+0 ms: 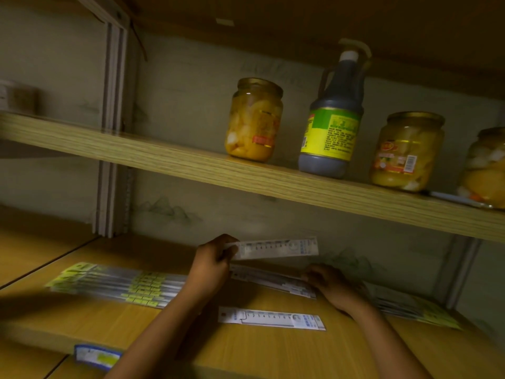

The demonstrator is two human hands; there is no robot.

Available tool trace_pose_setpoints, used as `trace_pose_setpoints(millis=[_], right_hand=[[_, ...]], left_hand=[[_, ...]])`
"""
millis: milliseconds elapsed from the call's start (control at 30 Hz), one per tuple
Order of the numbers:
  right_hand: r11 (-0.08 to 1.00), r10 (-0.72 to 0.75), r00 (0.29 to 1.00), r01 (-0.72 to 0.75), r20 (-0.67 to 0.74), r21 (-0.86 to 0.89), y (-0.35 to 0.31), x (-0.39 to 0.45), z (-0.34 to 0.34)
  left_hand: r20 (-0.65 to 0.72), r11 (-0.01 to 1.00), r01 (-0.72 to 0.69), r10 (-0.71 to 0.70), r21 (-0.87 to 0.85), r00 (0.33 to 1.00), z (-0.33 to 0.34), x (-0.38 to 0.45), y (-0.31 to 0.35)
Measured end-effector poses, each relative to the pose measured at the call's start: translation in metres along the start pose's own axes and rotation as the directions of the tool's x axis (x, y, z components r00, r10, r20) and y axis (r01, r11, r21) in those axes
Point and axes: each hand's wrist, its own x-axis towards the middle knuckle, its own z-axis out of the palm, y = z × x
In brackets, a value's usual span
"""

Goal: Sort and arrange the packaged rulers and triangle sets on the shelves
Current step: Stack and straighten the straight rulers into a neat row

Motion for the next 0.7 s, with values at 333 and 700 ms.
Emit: trace_pose_setpoints(millis=[333, 700], right_hand=[[1.0, -0.016, 0.998, 0.015, -0.059, -0.012, -0.0029, -0.0015, -0.0027], [0.999, -0.047, 0.998, 0.046, -0.051, -0.021, 0.0022, 0.0003, 0.0001]], left_hand=[[-0.009, 0.998, 0.01, -0.01, -0.068, 1.0, -0.0003, -0.0024, 0.0008], [0.015, 0.998, 0.019, -0.018, -0.06, 1.0, -0.0014, -0.0048, 0.0036]])
